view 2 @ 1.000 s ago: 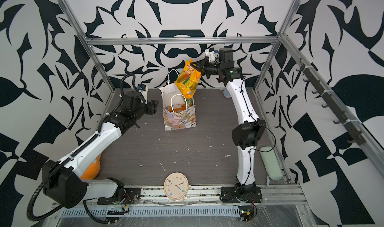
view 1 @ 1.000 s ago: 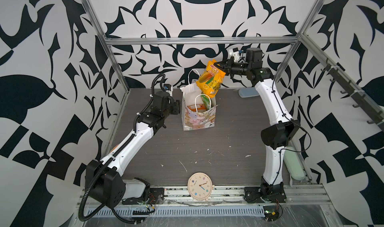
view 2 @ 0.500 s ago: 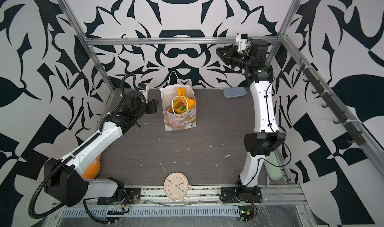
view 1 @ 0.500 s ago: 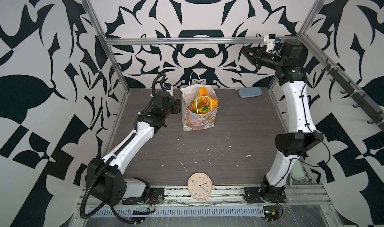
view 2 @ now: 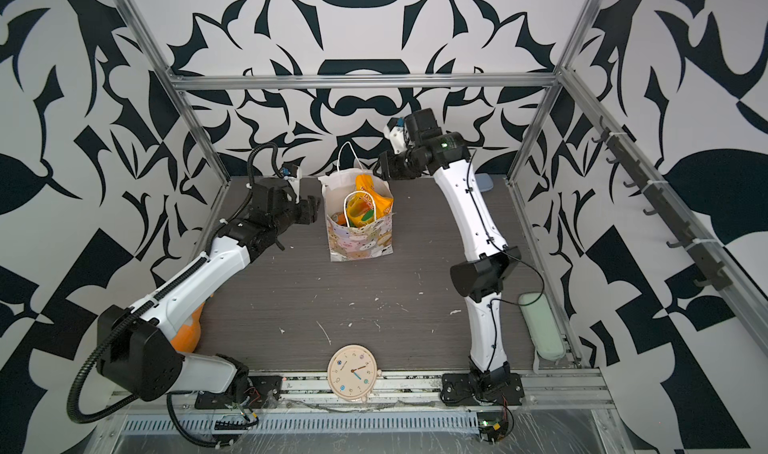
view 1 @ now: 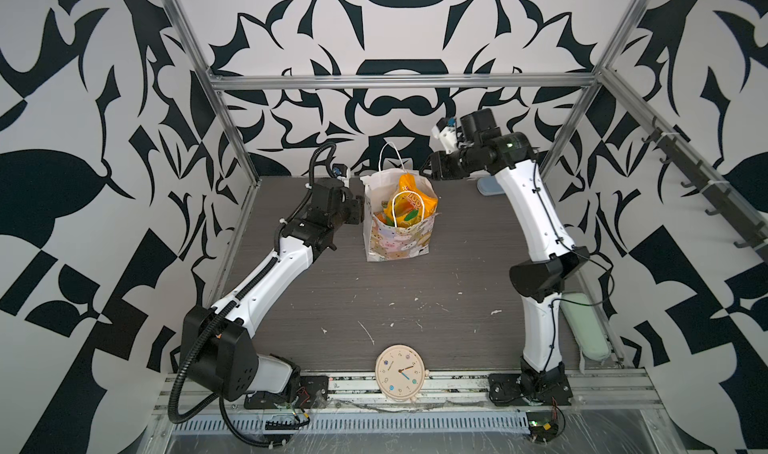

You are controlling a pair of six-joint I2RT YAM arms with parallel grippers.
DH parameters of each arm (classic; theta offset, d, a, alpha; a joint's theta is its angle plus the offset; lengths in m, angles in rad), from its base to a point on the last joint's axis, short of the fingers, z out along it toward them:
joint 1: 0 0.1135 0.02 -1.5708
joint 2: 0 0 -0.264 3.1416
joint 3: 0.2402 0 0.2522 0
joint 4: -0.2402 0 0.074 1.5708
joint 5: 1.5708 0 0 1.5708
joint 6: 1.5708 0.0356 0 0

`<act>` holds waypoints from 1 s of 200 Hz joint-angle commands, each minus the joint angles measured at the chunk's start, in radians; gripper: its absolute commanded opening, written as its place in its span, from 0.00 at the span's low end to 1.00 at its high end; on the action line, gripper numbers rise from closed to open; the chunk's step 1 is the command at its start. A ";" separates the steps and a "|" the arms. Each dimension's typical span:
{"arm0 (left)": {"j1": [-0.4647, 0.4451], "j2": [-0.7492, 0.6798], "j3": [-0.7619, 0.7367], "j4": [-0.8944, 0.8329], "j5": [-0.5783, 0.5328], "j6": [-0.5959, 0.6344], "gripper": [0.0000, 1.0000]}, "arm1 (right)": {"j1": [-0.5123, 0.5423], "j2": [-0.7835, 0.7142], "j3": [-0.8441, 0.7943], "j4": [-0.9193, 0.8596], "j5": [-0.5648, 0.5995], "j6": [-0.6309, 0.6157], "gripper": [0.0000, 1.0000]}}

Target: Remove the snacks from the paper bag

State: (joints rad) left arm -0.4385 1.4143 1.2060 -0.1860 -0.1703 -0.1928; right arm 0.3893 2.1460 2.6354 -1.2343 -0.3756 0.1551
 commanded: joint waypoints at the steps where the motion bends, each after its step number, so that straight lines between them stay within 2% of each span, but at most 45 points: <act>1: 0.004 0.020 0.046 -0.015 0.036 0.017 0.65 | 0.018 -0.030 0.054 -0.121 0.064 -0.127 0.57; 30: 0.004 0.023 0.046 -0.013 0.054 0.021 0.66 | 0.053 -0.023 0.026 -0.097 0.086 -0.156 0.61; 85: 0.004 0.009 0.032 -0.012 0.059 0.019 0.66 | 0.082 0.007 0.116 -0.077 0.097 -0.132 0.64; 117: 0.004 0.000 0.014 -0.006 0.054 0.019 0.66 | 0.106 -0.031 0.097 -0.033 0.088 -0.132 0.73; 138: 0.004 -0.012 -0.002 0.000 0.049 0.015 0.67 | 0.128 -0.014 0.102 -0.063 0.167 -0.150 0.76; 170: 0.004 -0.023 -0.017 0.002 0.052 0.008 0.67 | 0.138 0.044 0.149 -0.123 0.191 -0.143 0.76; 200: 0.003 -0.030 -0.020 0.001 0.054 0.000 0.67 | 0.158 0.055 0.119 -0.095 0.194 -0.153 0.76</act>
State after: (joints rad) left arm -0.4385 1.4158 1.2018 -0.1905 -0.1230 -0.1829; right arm 0.5343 2.1918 2.7502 -1.3346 -0.2043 0.0174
